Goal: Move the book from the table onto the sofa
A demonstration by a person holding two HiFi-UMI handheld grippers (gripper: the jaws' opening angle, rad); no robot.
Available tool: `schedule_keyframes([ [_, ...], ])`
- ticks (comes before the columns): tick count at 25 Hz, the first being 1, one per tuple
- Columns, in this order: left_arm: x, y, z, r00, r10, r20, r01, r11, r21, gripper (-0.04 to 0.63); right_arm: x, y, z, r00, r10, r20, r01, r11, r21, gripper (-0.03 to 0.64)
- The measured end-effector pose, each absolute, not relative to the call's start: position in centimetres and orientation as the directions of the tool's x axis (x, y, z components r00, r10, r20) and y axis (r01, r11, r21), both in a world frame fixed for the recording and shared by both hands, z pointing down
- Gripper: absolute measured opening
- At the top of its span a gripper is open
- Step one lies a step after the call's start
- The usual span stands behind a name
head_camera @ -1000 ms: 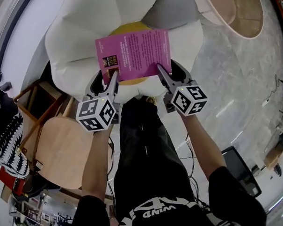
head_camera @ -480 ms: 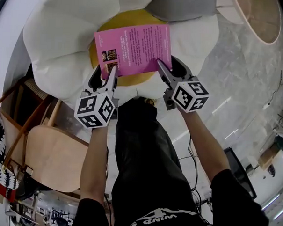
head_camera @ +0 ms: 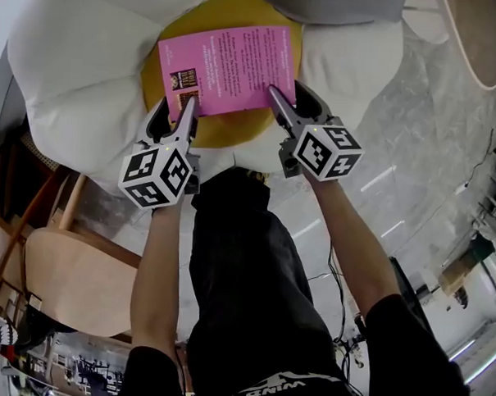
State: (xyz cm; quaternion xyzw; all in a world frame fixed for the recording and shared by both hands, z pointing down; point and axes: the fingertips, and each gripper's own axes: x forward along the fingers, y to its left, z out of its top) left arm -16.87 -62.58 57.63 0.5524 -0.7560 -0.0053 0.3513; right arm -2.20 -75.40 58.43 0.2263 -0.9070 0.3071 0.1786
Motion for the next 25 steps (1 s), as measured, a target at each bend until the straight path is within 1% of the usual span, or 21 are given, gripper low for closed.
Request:
schedule_keyframes([
  [8, -17.2, -62.8, 59.0, -0.124, -0.844, 0.522, -0.833, 0.374, 0.407, 0.227, -2.3, -75.6, 60.1, -0.824, -0.318, 0.469, -0.543, 0.682, -0.491, 0.222],
  [15, -17.3, -63.1, 60.3, -0.121, -0.824, 0.554, -0.835, 0.387, 0.392, 0.220, -2.5, -75.9, 61.3, -0.813, -0.307, 0.494, -0.549, 0.688, -0.475, 0.222],
  [16, -17.4, -63.1, 60.4, -0.128, -0.817, 0.563, -0.835, 0.395, 0.384, 0.211, -2.5, -76.0, 61.4, -0.811, -0.305, 0.499, -0.549, 0.692, -0.469, 0.222],
  [18, -17.8, -62.7, 60.5, -0.146, -0.802, 0.580, -0.827, 0.421, 0.373, 0.168, -2.3, -76.0, 61.5, -0.805, -0.308, 0.507, -0.555, 0.694, -0.459, 0.211],
  [20, -18.3, -62.3, 60.6, -0.160, -0.795, 0.586, -0.819, 0.438, 0.371, 0.164, -2.0, -76.2, 61.5, -0.796, -0.326, 0.509, -0.572, 0.681, -0.458, 0.196],
  [25, -18.8, -61.9, 59.9, -0.186, -0.788, 0.587, -0.825, 0.450, 0.343, 0.164, -1.3, -76.4, 61.1, -0.792, -0.340, 0.507, -0.582, 0.672, -0.459, 0.195],
])
